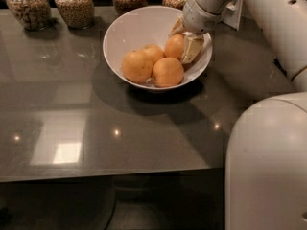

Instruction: Pick orange from white bowl

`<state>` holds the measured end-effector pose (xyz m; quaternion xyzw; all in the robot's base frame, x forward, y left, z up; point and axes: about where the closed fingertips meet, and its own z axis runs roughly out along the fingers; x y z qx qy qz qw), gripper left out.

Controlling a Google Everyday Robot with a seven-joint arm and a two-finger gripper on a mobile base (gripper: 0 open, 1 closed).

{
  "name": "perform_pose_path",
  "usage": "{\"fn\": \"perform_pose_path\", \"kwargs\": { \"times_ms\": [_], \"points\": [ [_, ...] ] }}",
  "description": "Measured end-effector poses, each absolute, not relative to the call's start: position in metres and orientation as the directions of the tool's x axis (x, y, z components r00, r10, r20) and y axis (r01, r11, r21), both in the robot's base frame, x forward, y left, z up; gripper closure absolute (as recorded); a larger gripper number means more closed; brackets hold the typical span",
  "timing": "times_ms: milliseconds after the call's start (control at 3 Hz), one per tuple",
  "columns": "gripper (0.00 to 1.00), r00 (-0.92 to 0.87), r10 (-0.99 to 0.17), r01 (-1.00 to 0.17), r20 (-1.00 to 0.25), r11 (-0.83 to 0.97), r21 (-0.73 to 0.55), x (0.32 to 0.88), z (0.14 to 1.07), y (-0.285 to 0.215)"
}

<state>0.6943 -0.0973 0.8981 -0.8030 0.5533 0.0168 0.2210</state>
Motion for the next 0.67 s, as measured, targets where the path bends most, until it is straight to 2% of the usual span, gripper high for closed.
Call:
{"fn": "perform_pose_path", "kwargs": {
  "times_ms": [333,667],
  "points": [
    [1.00,0.382,-0.884,-0.889,-0.269,-0.272,-0.369,0.694,0.913,-0.101],
    [1.00,0.375,-0.879,-0.878,-0.294,-0.235,-0.418,0.693,0.936,-0.103]
  ]
}}
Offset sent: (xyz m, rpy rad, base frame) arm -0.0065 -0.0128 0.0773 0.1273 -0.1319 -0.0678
